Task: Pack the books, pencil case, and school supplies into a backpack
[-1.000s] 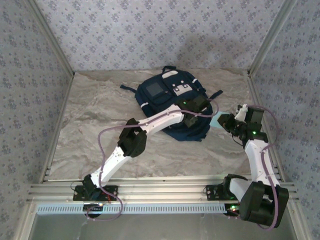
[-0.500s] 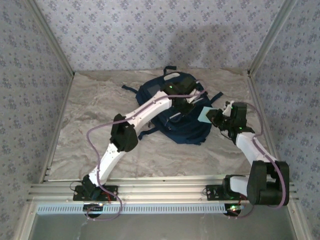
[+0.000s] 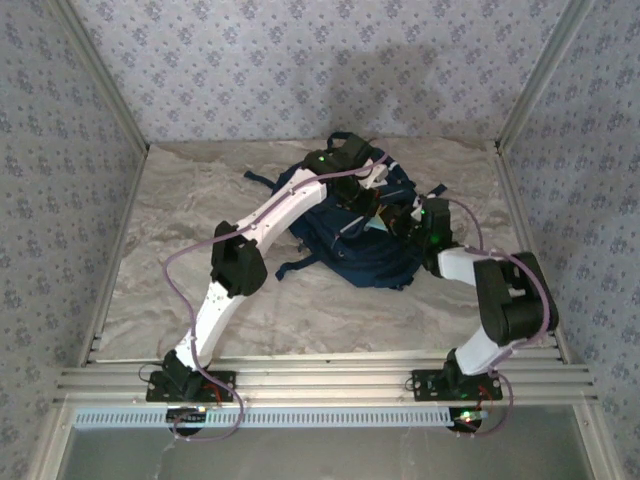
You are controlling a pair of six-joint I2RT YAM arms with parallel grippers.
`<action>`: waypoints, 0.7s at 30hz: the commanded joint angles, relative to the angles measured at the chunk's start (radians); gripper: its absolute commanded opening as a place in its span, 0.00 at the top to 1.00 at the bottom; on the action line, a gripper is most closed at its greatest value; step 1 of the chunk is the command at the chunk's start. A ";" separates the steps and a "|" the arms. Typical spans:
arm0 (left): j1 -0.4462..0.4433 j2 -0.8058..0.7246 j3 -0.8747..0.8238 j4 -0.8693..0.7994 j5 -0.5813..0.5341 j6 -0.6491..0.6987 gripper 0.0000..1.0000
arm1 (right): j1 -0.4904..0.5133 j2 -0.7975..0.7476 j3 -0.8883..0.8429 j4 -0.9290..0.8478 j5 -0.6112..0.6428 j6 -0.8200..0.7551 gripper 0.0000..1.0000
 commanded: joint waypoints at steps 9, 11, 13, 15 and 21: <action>-0.009 -0.111 0.050 0.086 0.101 -0.070 1.00 | 0.129 0.212 0.166 0.138 0.131 0.171 0.64; -0.001 -0.107 0.044 0.091 0.084 -0.080 1.00 | 0.125 0.165 0.138 0.081 0.158 0.140 0.53; 0.011 -0.103 0.034 0.103 0.068 -0.100 1.00 | 0.114 0.110 0.111 0.015 0.175 0.105 0.41; 0.025 -0.097 0.025 0.118 0.061 -0.122 1.00 | 0.102 0.051 0.093 -0.070 0.184 0.066 0.35; 0.055 -0.080 0.021 0.146 0.066 -0.152 1.00 | 0.059 -0.118 0.085 -0.370 0.201 -0.099 0.26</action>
